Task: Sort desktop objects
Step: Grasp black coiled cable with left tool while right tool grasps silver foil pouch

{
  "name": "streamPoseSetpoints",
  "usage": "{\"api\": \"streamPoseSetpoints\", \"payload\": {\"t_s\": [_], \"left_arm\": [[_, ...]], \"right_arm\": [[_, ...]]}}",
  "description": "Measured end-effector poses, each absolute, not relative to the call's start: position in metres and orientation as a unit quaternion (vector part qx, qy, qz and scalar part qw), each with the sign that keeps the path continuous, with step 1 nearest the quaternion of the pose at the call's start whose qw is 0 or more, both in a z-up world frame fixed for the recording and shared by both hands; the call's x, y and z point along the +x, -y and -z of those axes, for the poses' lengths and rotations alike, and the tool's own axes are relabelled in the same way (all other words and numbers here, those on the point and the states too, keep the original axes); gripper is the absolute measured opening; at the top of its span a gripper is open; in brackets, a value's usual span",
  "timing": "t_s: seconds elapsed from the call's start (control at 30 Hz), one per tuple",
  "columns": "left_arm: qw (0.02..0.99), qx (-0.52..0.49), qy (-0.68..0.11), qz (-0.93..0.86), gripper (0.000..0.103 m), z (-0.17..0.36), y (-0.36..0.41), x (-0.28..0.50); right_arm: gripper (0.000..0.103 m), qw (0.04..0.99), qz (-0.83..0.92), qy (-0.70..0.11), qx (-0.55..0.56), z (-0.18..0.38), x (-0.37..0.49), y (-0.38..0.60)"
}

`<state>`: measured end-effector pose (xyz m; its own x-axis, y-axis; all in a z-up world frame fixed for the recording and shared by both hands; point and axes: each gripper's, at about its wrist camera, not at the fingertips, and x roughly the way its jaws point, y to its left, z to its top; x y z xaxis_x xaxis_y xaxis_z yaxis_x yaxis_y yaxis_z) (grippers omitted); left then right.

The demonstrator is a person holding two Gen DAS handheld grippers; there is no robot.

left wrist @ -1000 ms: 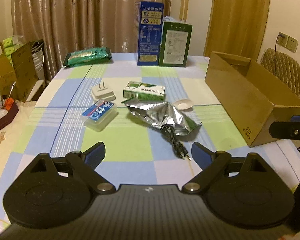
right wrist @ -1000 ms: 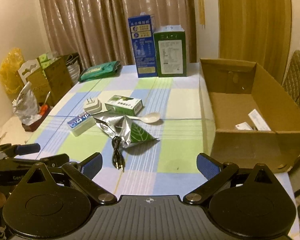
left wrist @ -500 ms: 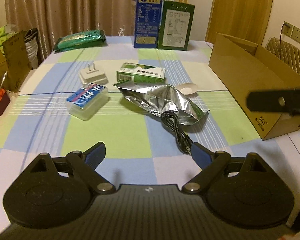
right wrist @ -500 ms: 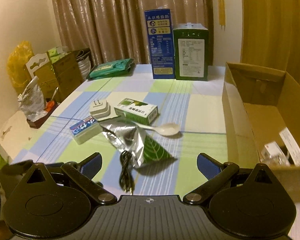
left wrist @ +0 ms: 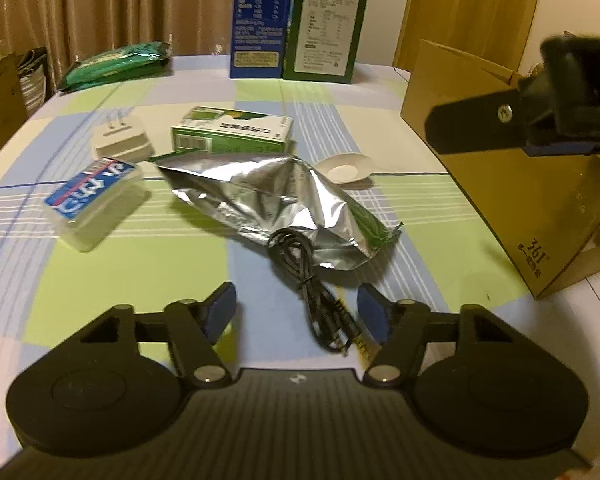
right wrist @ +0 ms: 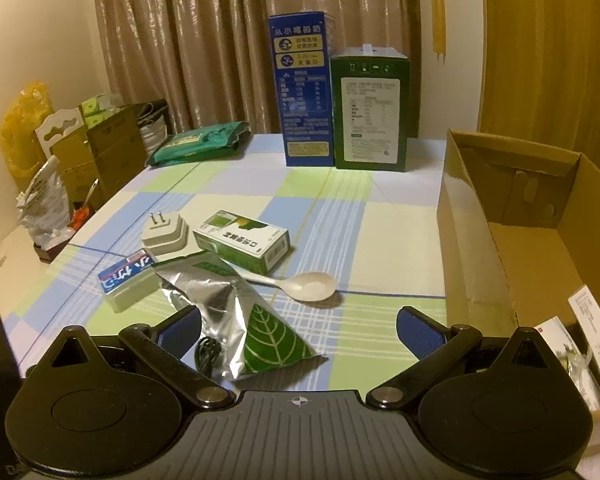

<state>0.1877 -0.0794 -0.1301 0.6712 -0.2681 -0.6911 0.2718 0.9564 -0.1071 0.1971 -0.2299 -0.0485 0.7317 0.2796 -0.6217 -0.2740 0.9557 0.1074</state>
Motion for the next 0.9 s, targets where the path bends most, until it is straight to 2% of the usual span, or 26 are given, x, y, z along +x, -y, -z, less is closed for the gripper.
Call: {"api": "streamPoseSetpoints", "payload": {"t_s": [0.03,0.1,0.13,0.27,0.63,0.9], "left_arm": [[0.914,0.004,-0.379,0.148,0.055,0.132,0.082,0.191],[0.912,0.005,-0.382,0.15,0.044,0.136,0.086,0.196],[0.912,0.007,-0.382,0.15,0.042,0.136,0.087,0.197],[0.908,0.016,-0.393,0.146,0.017,0.134,0.082,0.196],[0.906,0.064,-0.405,0.106,0.016,0.111,0.013,0.19],[0.905,0.024,-0.413,0.099,0.016,0.121,-0.015,0.192]], "right_arm": [[0.101,0.93,-0.148,-0.336,0.004,0.05,0.198,0.231],[0.101,0.929,-0.15,-0.337,0.002,0.052,0.2,0.23],[0.101,0.929,-0.151,-0.337,0.0,0.052,0.201,0.23],[0.101,0.927,-0.163,-0.338,-0.012,0.053,0.203,0.223],[0.101,0.894,-0.235,-0.362,-0.119,0.086,0.226,0.18],[0.099,0.865,-0.278,-0.371,-0.19,0.119,0.244,0.149]]}}
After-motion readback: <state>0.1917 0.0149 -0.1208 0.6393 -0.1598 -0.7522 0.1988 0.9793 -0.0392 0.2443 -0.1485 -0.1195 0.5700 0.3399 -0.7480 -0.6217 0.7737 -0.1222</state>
